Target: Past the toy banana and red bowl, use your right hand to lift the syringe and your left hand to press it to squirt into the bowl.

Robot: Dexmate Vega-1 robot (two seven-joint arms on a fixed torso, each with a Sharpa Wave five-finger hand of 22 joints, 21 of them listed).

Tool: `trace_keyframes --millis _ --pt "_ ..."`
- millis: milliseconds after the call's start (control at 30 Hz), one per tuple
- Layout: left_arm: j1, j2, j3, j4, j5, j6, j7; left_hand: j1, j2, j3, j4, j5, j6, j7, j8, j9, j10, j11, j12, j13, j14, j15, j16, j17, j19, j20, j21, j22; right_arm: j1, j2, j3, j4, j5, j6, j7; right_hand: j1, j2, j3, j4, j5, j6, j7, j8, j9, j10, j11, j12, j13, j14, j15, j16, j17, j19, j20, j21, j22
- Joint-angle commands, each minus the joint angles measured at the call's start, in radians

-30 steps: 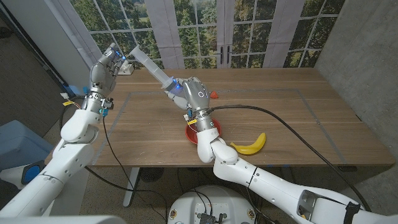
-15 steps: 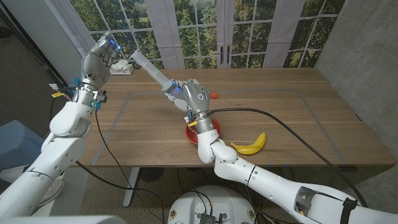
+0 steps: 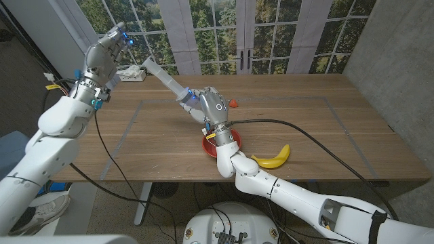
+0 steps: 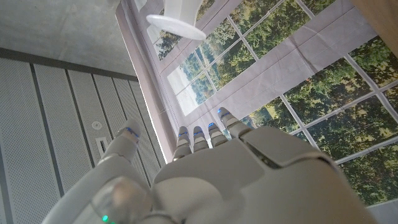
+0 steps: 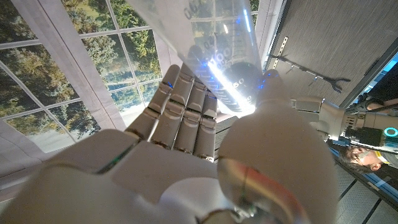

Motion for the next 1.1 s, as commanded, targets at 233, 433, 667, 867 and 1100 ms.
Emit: trace_keyframes --millis 233,433,667,867,1100 --pt "-0.032 0.157 -0.067 -0.117 0.186 0.201 0.016 -0.011 0.014 -0.005 0.004 0.002 -0.006 -0.009 -0.001 0.002 -0.002 -0.003 0.002 0.001 -0.001 -0.039 0.002 0.002 0.000 -0.056 0.001 0.003 -0.004 -0.018 -0.007 -0.025 -0.020 -0.021 0.006 0.121 0.111 0.006 0.013 0.007 0.204 -0.203 -0.001 0.001 0.174 -0.164 -0.002 0.007 0.022 -0.112 -0.007 0.006 -0.010 -0.153 0.005 0.003" --pt "-0.045 0.179 -0.071 -0.143 0.212 0.244 -0.011 -0.014 0.014 -0.005 0.005 0.003 -0.007 -0.009 -0.001 0.002 -0.001 -0.004 0.002 0.001 0.000 -0.040 0.002 0.002 -0.002 -0.054 0.000 0.003 -0.009 -0.026 -0.006 -0.035 -0.029 -0.023 0.002 0.121 0.111 0.005 0.014 0.006 0.206 -0.202 -0.003 0.001 0.175 -0.164 -0.003 0.009 0.022 -0.111 -0.009 0.008 -0.013 -0.153 0.006 0.002" --pt "-0.051 0.198 -0.076 -0.169 0.234 0.292 -0.040 -0.017 0.013 -0.006 0.005 0.003 -0.011 -0.012 -0.003 0.003 -0.004 -0.007 0.001 0.002 -0.003 -0.042 0.001 0.002 -0.006 -0.051 -0.002 0.003 -0.019 -0.035 -0.007 -0.055 -0.041 -0.030 0.009 0.122 0.112 0.004 0.015 0.006 0.206 -0.203 -0.004 0.001 0.176 -0.164 -0.005 0.010 0.022 -0.112 -0.011 0.010 -0.016 -0.153 0.007 0.002" --pt "-0.043 0.214 -0.086 -0.202 0.269 0.340 -0.047 -0.020 0.013 -0.006 0.005 0.004 -0.014 -0.012 -0.003 0.003 -0.005 -0.008 0.000 0.002 -0.004 -0.043 0.000 0.002 -0.008 -0.052 -0.002 0.003 -0.027 -0.040 -0.005 -0.070 -0.049 -0.031 0.008 0.122 0.113 0.003 0.015 0.005 0.207 -0.203 -0.005 0.001 0.177 -0.164 -0.007 0.011 0.023 -0.112 -0.011 0.012 -0.018 -0.153 0.008 0.001" --pt "-0.026 0.226 -0.102 -0.249 0.333 0.392 -0.044 -0.026 0.014 -0.006 0.008 0.004 -0.027 -0.014 -0.007 0.003 -0.016 -0.014 -0.003 0.002 -0.013 -0.044 -0.003 0.002 -0.012 -0.048 -0.003 0.003 -0.035 -0.041 -0.001 -0.081 -0.051 -0.029 0.010 0.123 0.113 0.001 0.016 0.005 0.208 -0.202 -0.007 0.001 0.178 -0.164 -0.009 0.012 0.023 -0.112 -0.013 0.015 -0.019 -0.153 0.010 0.001"
